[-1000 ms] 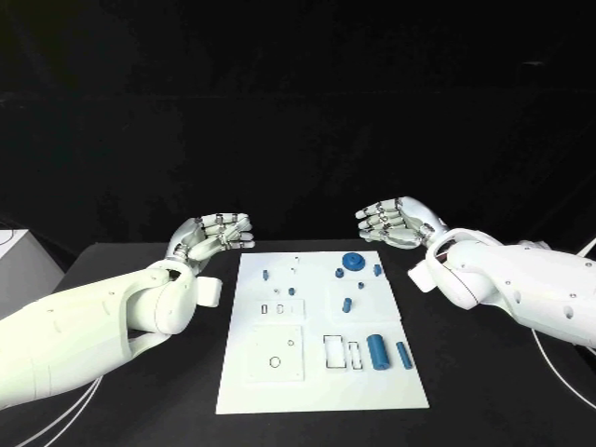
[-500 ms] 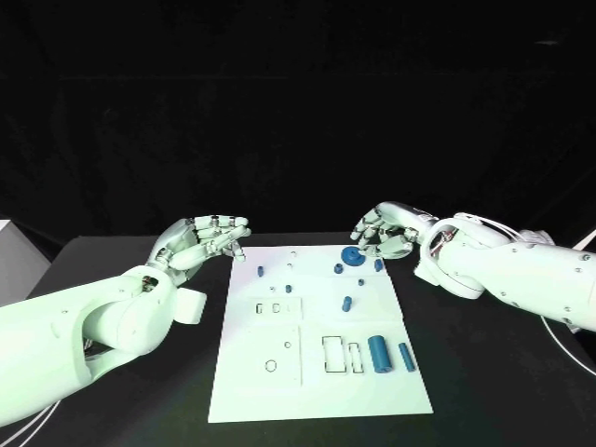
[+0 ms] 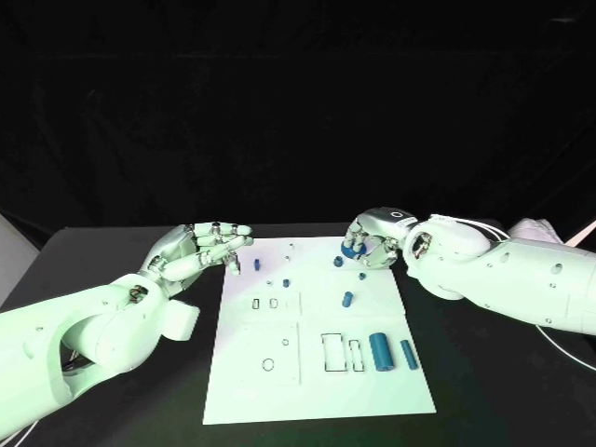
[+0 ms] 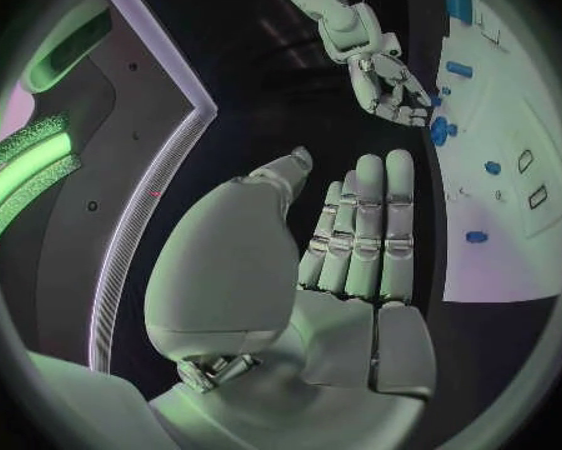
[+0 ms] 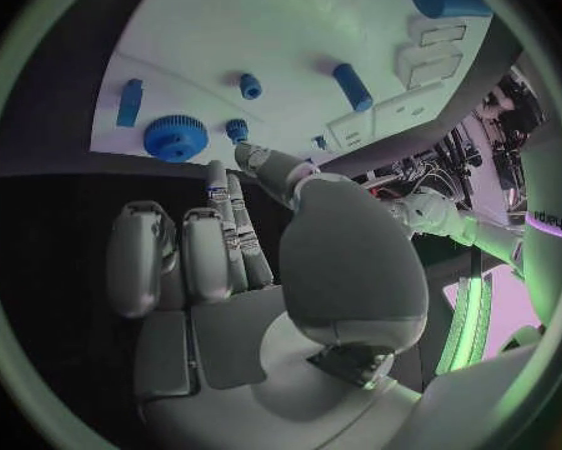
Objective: Assemble the parts on the task board
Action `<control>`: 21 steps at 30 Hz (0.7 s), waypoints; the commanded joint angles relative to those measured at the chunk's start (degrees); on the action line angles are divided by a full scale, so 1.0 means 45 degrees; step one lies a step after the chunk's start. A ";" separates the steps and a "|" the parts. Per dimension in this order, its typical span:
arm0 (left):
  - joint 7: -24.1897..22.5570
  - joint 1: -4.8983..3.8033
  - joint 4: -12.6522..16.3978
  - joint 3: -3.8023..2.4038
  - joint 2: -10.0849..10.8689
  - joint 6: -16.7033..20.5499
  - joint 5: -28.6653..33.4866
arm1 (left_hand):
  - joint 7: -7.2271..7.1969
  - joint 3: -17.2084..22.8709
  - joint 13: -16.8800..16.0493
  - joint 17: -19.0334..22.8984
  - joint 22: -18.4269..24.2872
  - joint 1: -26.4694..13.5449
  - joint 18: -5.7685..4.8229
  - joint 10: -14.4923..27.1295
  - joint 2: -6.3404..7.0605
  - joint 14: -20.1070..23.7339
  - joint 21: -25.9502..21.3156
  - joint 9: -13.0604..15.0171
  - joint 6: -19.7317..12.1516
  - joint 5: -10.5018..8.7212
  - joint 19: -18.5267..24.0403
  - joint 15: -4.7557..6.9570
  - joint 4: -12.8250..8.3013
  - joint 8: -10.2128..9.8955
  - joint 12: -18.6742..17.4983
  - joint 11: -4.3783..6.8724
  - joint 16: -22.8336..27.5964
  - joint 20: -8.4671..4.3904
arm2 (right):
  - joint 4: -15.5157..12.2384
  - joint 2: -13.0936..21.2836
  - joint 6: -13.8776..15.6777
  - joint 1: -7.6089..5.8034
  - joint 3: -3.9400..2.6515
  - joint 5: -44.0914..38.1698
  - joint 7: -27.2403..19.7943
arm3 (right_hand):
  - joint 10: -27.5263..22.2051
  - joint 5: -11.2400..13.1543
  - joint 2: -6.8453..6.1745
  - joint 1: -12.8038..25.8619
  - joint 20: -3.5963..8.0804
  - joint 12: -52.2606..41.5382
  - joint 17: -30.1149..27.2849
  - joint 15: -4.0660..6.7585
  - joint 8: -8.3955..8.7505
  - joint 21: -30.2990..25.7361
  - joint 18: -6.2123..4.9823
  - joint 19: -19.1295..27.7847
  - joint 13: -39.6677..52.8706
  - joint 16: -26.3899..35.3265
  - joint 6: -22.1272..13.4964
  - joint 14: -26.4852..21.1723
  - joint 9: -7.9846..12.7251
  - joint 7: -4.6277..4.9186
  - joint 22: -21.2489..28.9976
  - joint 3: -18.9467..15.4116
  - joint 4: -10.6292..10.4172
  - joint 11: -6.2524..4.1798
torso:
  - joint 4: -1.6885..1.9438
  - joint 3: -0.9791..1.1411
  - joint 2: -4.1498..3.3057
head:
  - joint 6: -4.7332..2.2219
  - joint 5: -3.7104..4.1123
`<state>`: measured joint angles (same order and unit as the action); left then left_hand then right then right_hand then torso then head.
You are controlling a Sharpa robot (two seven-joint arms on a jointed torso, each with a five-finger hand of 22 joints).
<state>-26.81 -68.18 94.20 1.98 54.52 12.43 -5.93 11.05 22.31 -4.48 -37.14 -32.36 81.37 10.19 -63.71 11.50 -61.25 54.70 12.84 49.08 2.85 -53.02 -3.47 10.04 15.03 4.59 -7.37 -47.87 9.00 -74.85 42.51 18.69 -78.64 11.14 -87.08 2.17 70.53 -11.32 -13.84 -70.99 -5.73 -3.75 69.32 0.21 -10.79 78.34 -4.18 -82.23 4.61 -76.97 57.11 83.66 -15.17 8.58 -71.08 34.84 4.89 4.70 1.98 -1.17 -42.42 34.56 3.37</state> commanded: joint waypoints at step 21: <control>0.0461 -0.0189 0.0041 -0.0019 0.0058 -0.0661 -0.0174 | 0.0019 0.0077 0.0034 0.0090 -0.0196 -0.0336 0.0055 0.0244 -0.0097 0.0559 0.0293 0.0040 -0.0137 0.0003 0.0356 -0.0093 0.0006 -0.0170 -0.0159 -0.0096 0.0155 0.0078 | 0.0050 -0.0509 0.0252 -0.0019 -0.0009 -0.0815 0.1254 | -0.0528 -0.0491 -0.0312 0.0387 -0.0034 0.0036 0.1407 -0.0060 -0.0028 0.1977 0.0697 -0.1249 0.0643 -0.1233 -0.0080 0.0807 -0.0635 -0.0120 -0.3122 -0.0228 -0.0544 -0.0003 | 0.0194 -0.0086 -0.0357 | 0.0014 0.0098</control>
<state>-25.01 -68.91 94.19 1.94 54.78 10.54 -6.41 11.26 22.30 -4.42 -36.82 -33.18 80.32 10.18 -62.90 11.04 -59.04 55.64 12.95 48.86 2.85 -51.79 -3.82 10.04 14.59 4.10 -7.72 -47.37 9.42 -74.72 40.38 20.13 -78.69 11.11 -89.68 7.09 68.64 -13.77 -15.12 -69.71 -5.85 -3.75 74.95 0.01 -10.57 87.48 -0.77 -83.72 7.43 -82.90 56.39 83.84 -17.96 8.06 -74.95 33.84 2.73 4.71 2.71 -1.52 -43.80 34.56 3.87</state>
